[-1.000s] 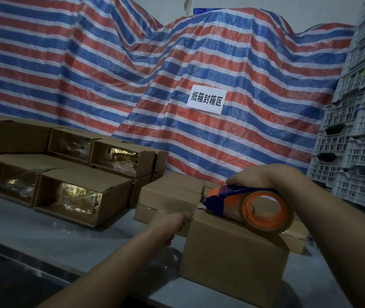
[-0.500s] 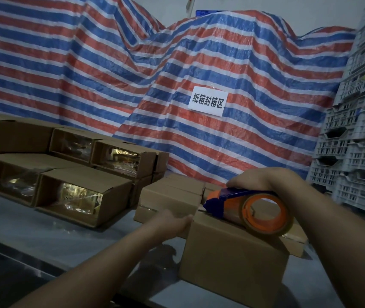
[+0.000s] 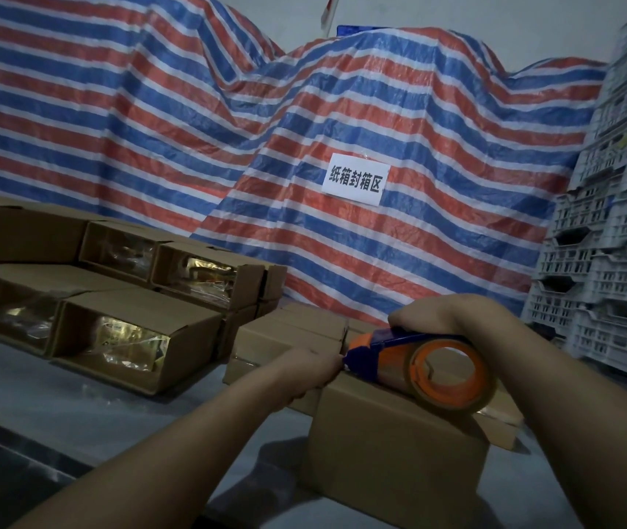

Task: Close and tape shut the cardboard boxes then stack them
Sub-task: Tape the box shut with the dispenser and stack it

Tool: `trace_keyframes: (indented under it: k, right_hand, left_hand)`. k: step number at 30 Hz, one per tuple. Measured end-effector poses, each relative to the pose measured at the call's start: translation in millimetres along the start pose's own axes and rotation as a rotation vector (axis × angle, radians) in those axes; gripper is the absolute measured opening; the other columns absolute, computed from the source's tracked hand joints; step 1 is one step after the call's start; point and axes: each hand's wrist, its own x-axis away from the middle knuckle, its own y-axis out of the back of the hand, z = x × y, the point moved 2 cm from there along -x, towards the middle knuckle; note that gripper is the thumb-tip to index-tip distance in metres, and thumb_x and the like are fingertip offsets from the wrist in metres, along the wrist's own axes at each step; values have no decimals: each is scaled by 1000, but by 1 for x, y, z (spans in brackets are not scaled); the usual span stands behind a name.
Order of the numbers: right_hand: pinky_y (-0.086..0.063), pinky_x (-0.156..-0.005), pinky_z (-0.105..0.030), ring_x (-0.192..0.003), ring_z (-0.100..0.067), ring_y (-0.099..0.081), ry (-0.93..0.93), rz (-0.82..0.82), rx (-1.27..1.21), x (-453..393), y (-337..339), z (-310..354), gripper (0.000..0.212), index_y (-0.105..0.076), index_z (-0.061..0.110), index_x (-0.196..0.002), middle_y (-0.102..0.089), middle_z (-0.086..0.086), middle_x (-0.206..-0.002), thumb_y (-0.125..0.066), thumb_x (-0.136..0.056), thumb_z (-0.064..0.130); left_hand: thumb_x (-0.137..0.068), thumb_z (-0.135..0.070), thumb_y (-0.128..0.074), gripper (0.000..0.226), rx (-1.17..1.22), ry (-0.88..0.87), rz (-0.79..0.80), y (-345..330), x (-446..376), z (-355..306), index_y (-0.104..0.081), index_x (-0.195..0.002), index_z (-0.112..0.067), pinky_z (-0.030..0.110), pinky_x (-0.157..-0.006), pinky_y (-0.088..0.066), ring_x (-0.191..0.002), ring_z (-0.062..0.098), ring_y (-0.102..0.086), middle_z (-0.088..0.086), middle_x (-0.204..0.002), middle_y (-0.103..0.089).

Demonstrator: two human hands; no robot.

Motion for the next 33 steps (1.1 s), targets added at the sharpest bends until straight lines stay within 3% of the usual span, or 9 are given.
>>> trace_keyframes:
  k: [8, 11, 14, 20, 22, 24, 26, 29, 33]
  right_hand:
    - [-39, -62, -21, -71, -5, -62, 42, -87, 33, 9, 9, -14, 25, -55, 34, -89, -63, 8, -81, -40, -103, 47]
    - [-43, -69, -27, -73, -10, -60, -53, -17, 57, 19, 14, -34, 34, -58, 30, -90, -64, 4, -84, -35, -101, 52]
    - [-46, -80, -31, -82, -14, -60, -128, 0, 96, 33, 15, -65, 39, -59, 28, -94, -66, -1, -98, -32, -101, 55]
    - [-40, -71, -27, -88, -10, -63, -189, -25, 85, 31, -18, -88, 39, -57, 30, -98, -65, 1, -97, -31, -103, 58]
    - [-42, -76, -29, -93, -10, -62, -183, -25, 43, 31, -20, -93, 39, -56, 30, -102, -65, 1, -102, -30, -102, 60]
    - [-44, -83, -31, -97, -12, -63, -182, -13, 5, 30, -21, -95, 39, -55, 31, -107, -65, 0, -106, -32, -101, 61]
    - [-45, -86, -32, -97, -14, -64, -164, -4, -9, 29, -22, -95, 38, -55, 30, -109, -66, -2, -106, -35, -100, 61]
    - [-42, -76, -30, -89, -12, -62, -162, -1, 28, 31, -21, -92, 38, -56, 29, -99, -64, -1, -97, -30, -103, 58]
    - [-40, -70, -29, -85, -13, -61, -130, -14, 51, 34, -19, -92, 42, -58, 27, -96, -64, -3, -96, -28, -104, 56]
  left_hand:
    - [-95, -55, -48, 39, -146, 13, 23, -1, -2, -6, -59, -112, -21, 20, -44, -26, -56, 10, -35, -2, -75, -47]
    - [-96, -54, -47, 39, -137, 9, -7, 1, -1, -5, -58, -118, -24, 19, -43, -27, -57, 10, -37, -2, -76, -49]
    - [-97, -52, -46, 33, -142, 5, -24, 2, 1, -4, -58, -115, -26, 20, -46, -27, -59, 11, -38, -2, -77, -49]
    - [-97, -48, -49, 34, -240, -46, -67, -4, 0, -16, -59, -108, -18, 25, -62, -43, -77, 13, -52, 1, -92, -58]
    - [-98, -43, -51, 27, -274, -144, -181, -3, 1, -22, -59, -101, -18, 33, -79, -52, -86, 16, -60, 3, -93, -64]
    - [-98, -44, -47, 22, -365, -322, -304, -6, 10, -34, -57, -97, -25, 37, -79, -56, -82, 12, -63, -2, -87, -64]
    - [-96, -56, -42, 32, -441, -481, -231, -16, 22, -43, -56, -110, -30, 31, -79, -54, -89, 7, -62, -8, -100, -65]
    - [-89, -74, -31, 63, -736, -549, 39, -36, 33, -43, -46, -136, -35, 29, -91, -43, -122, 12, -51, -7, -138, -52]
    - [-90, -73, -32, 72, -951, -608, 37, -39, 43, -41, -36, -147, -30, 33, -109, -35, -136, 13, -38, -5, -153, -38]
